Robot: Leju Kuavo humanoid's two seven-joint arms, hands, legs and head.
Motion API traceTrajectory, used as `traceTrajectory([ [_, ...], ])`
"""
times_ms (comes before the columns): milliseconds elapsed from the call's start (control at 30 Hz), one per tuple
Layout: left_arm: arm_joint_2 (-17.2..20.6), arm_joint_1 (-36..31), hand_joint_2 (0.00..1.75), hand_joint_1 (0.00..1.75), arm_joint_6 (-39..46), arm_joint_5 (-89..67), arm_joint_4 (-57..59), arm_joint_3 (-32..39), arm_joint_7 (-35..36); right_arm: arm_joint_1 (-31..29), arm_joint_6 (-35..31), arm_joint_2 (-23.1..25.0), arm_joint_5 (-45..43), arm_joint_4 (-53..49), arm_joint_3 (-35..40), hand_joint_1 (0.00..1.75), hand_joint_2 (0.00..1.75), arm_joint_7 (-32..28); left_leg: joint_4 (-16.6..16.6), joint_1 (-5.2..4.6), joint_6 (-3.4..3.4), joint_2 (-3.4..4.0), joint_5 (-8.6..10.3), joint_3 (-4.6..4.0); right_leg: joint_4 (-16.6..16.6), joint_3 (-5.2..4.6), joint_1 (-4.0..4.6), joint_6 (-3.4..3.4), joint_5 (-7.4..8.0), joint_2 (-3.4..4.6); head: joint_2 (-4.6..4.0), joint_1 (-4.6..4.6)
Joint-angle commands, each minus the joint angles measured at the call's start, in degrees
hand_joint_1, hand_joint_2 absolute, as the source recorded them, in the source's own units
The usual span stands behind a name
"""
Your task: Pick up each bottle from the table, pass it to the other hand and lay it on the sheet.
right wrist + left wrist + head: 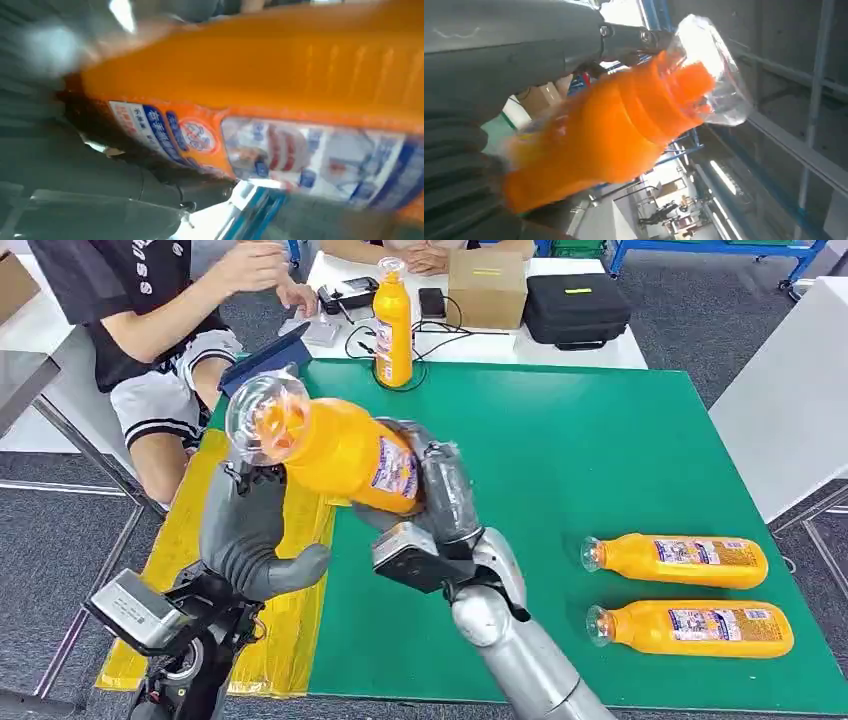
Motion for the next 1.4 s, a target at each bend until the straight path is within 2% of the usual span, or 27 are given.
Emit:
traceTrajectory([
  [33, 2.02, -5.00, 1.75, 0.00, 1.31, 1.71, 7.59, 0.71, 0.61, -5.00, 3.86, 0.34, 2.48, 10.87, 13.60, 1.75, 1.75, 0.05, -0.26, 0.07, -0.22, 0.24, -0.13, 0.65, -0.29, 0.62, 0.08, -0.10, -0.06, 0.12, 0.00, -0.04],
  [67, 2.21, -4.71, 1.75, 0.00, 1.73, 2.12, 7.90, 1.22, 0.41, -4.81, 4.61, 0.16, 2.86, 10.46, 15.22, 1.75, 1.75, -0.01, -0.13, 0.03, -0.13, 0.13, -0.07, 0.34, -0.15, 0.33, 0.04, -0.05, -0.04, 0.06, 0.00, -0.04],
  [100, 2.26, -4.53, 1.75, 0.00, 1.92, 2.23, 8.04, 1.48, 0.36, -4.73, 4.65, 0.14, 3.33, 10.41, 15.92, 1.75, 1.75, -0.03, -0.24, 0.05, -0.18, 0.15, -0.10, 0.57, -0.28, 0.58, 0.05, -0.07, -0.06, 0.05, 0.00, -0.04],
  [167, 2.27, -4.00, 1.75, 0.00, 2.57, 2.44, 8.32, 2.28, 0.36, -5.23, 5.40, 0.13, 3.57, 10.87, 17.89, 1.75, 1.75, 0.16, -0.08, 0.02, -0.09, 0.12, -0.07, 0.24, -0.11, 0.24, 0.02, -0.04, -0.03, 0.09, 0.00, -0.07],
  [500, 2.04, -3.30, 1.75, 0.00, 3.99, 2.07, 9.06, 3.28, 0.95, -7.29, 5.61, 0.58, 0.51, 13.60, 20.47, 1.75, 1.75, 0.22, -0.15, 0.04, -0.16, 0.13, -0.11, 0.43, -0.18, 0.43, 0.04, -0.07, -0.08, 0.06, 0.00, -0.04],
  [667, 1.95, -2.59, 1.75, 0.00, 4.32, 1.86, 9.02, 4.38, 0.99, -7.80, 4.92, 0.92, -0.92, 15.00, 21.23, 1.75, 1.75, 0.21, -0.07, 0.01, -0.08, 0.05, -0.04, 0.18, -0.08, 0.18, 0.01, -0.03, -0.04, 0.01, 0.00, -0.04],
  [700, 2.02, -2.43, 1.75, 0.21, 4.34, 1.81, 9.13, 4.65, 0.96, -7.93, 4.67, 0.96, -1.45, 15.30, 21.50, 1.75, 1.75, 0.17, -0.15, 0.04, -0.15, 0.13, -0.11, 0.41, -0.18, 0.41, 0.05, -0.06, -0.07, 0.06, 0.00, -0.04],
  [733, 2.28, -2.24, 1.75, 1.41, 4.42, 1.51, 9.20, 4.77, 0.72, -7.96, 4.49, 1.01, -1.85, 15.48, 21.63, 1.75, 1.75, 0.18, -0.14, 0.03, -0.15, 0.13, -0.11, 0.38, -0.16, 0.38, 0.03, -0.06, -0.08, 0.06, 0.00, -0.04],
  [767, 2.38, -2.08, 1.75, 1.64, 4.49, 1.42, 9.18, 4.89, 0.62, -7.91, 4.43, 1.05, -2.03, 15.54, 21.61, 1.75, 1.75, 0.23, -0.11, 0.01, -0.10, 0.10, -0.07, 0.27, -0.12, 0.27, 0.01, -0.04, -0.05, 0.06, 0.00, -0.04],
  [800, 2.44, -1.95, 1.75, 1.75, 4.52, 1.40, 9.17, 4.98, 0.59, -7.84, 4.36, 1.10, -2.12, 15.55, 21.58, 1.75, 1.75, 0.27, -0.14, 0.04, -0.14, 0.13, -0.11, 0.37, -0.17, 0.37, 0.04, -0.06, -0.07, 0.07, 0.00, -0.04],
  [1400, 1.75, -0.72, 1.75, 1.75, 4.55, 1.47, 7.72, 6.21, 0.64, -6.77, 3.82, 0.71, -2.95, 14.01, 21.00, 1.75, 1.75, 1.16, -0.09, 0.03, -0.11, 0.03, -0.08, 0.25, -0.11, 0.27, 0.03, -0.05, -0.07, -0.02, 0.00, -0.04],
])
